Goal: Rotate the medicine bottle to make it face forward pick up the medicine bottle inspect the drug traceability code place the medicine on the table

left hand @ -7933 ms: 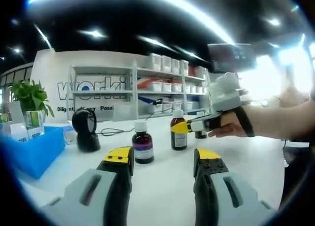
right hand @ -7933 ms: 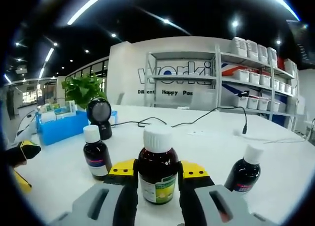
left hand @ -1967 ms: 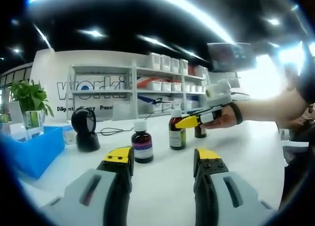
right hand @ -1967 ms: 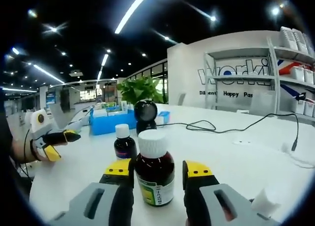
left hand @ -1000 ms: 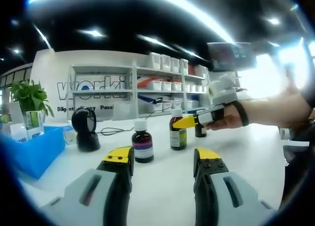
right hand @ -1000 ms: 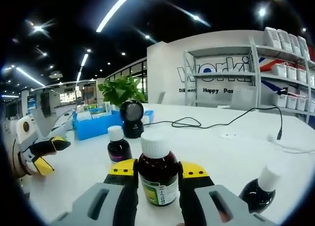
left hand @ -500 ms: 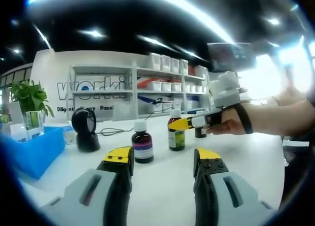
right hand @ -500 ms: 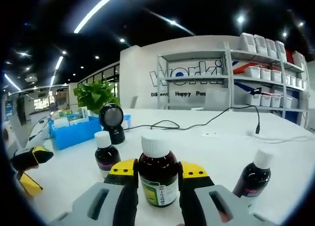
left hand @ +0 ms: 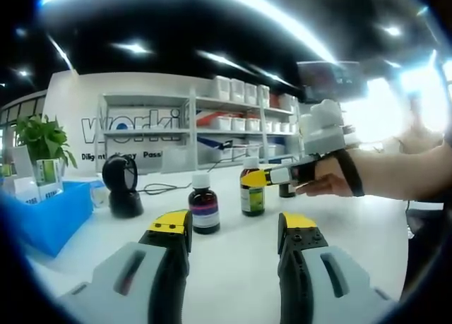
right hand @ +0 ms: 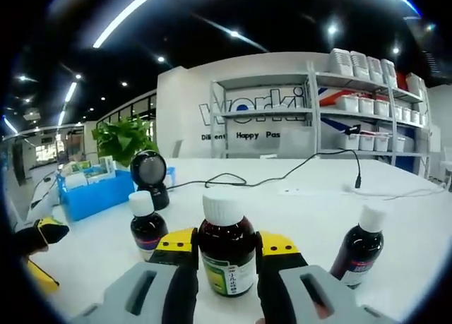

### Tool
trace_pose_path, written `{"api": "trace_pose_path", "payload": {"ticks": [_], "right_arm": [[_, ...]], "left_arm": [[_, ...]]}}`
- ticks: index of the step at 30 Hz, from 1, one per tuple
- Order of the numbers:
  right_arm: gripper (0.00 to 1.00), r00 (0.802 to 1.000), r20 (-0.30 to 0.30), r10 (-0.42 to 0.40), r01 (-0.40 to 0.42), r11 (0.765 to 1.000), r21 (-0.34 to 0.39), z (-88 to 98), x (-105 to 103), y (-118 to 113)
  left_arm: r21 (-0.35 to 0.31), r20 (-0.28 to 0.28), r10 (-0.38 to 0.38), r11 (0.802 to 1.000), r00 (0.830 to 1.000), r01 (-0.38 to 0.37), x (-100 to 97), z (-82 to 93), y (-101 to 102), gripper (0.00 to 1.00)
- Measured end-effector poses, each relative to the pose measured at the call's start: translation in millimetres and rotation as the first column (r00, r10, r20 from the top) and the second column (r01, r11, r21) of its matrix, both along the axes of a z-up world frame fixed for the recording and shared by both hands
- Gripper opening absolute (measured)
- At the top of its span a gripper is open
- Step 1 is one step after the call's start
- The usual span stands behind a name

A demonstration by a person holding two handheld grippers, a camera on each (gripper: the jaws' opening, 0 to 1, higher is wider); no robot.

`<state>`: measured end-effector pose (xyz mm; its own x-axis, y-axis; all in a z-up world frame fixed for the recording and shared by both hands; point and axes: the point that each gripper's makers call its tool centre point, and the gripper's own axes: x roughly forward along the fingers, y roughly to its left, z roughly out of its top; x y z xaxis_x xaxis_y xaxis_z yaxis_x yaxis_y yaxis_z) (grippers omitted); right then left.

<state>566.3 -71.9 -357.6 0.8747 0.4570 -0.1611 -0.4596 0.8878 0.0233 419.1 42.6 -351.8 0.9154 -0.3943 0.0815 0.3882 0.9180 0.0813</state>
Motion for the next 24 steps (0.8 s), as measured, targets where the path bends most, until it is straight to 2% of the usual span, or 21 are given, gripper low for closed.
{"api": "trace_pose_path", "payload": {"ticks": [7,10,13,20,22,24], "right_arm": [[0.29,0.999,0.000,0.038,-0.038,0.999,-0.009,0.7,-2,1],[0.39,0.997,0.018,0.072,-0.073,0.997,0.003,2.0,-6,3],[0.39,0.995,0.035,0.091,-0.091,0.996,-0.005,2.5,-7,2],[0.37,0.979,0.073,0.192,-0.197,0.978,0.065,16.1,-17,0],[0.36,0.973,0.058,0.225,-0.228,0.973,0.045,15.7,-18,-2],[0.36,0.967,0.065,0.246,-0.251,0.965,0.073,21.1,-17,-6]], "left_arm": [[-0.001,-0.001,-0.001,1.000,1.000,0.001,-0.1,0.1,-1,0.39],[-0.001,-0.002,0.001,1.000,1.000,-0.001,0.0,0.2,0,0.39],[-0.001,-0.006,0.002,1.000,1.000,-0.002,0.4,-0.5,0,0.39],[-0.004,-0.011,0.008,1.000,1.000,-0.008,1.3,-1.1,1,0.39],[-0.034,-0.003,0.016,0.999,1.000,-0.016,2.0,2.1,5,0.39],[-0.054,-0.007,0.022,0.998,1.000,-0.022,3.8,2.0,10,0.39]]}}
